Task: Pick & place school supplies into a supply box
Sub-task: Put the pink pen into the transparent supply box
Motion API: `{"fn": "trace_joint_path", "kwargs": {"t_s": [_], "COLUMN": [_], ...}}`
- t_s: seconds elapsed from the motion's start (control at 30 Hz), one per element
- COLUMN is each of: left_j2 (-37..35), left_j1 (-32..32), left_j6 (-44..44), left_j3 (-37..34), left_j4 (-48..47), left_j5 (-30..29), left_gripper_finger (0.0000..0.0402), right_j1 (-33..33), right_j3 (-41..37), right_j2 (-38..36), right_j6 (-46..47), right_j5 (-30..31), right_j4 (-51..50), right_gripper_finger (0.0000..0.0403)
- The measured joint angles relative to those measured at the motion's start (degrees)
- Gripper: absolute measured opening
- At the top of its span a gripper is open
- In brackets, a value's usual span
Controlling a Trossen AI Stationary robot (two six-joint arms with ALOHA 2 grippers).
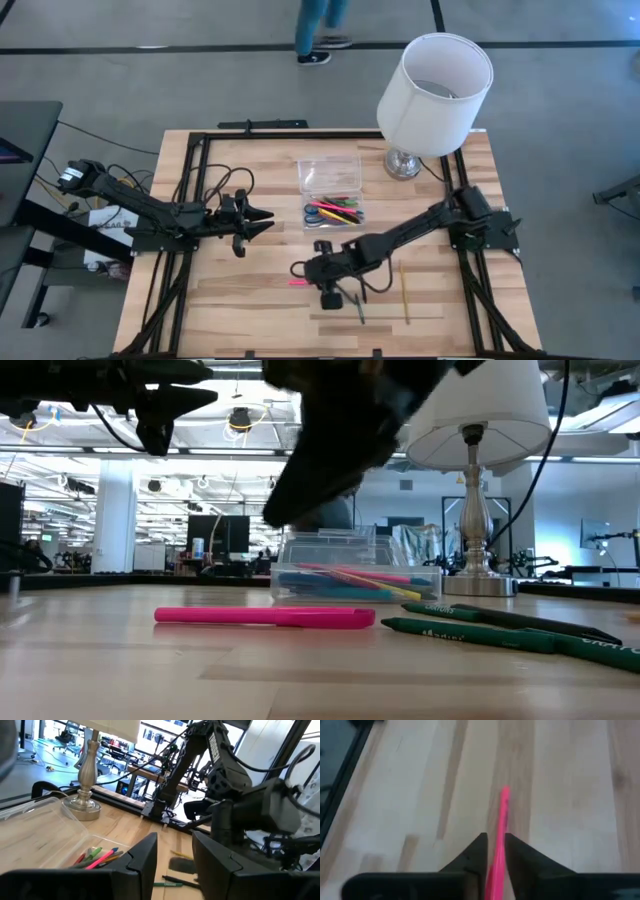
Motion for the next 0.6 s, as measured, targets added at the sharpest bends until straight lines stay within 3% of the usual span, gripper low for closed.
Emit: {"fn": "trace_joint_path", "kwargs": {"t_s": [0.27, 0.6], "left_j2": [0.0, 0.0], "left_j1": [0.0, 0.0], "left_j6": [0.0, 0.1], "left_j3": [0.0, 0.0], "left_j4": [-0.5, -2.1], "left_j5": [-1.4, -1.5], "left_gripper_finger": [0.0116, 0.0116], "right_j1": [-1.1, -1.2], "right_j3": [0.1, 0.1], "right_j2": [3.6, 4.0], "right_j6": [3.4, 1.5], "right_j5": [-2.7, -1.2], "right_j4": [1.7, 3.3], "right_gripper_finger": [0.0121, 0.013]}}
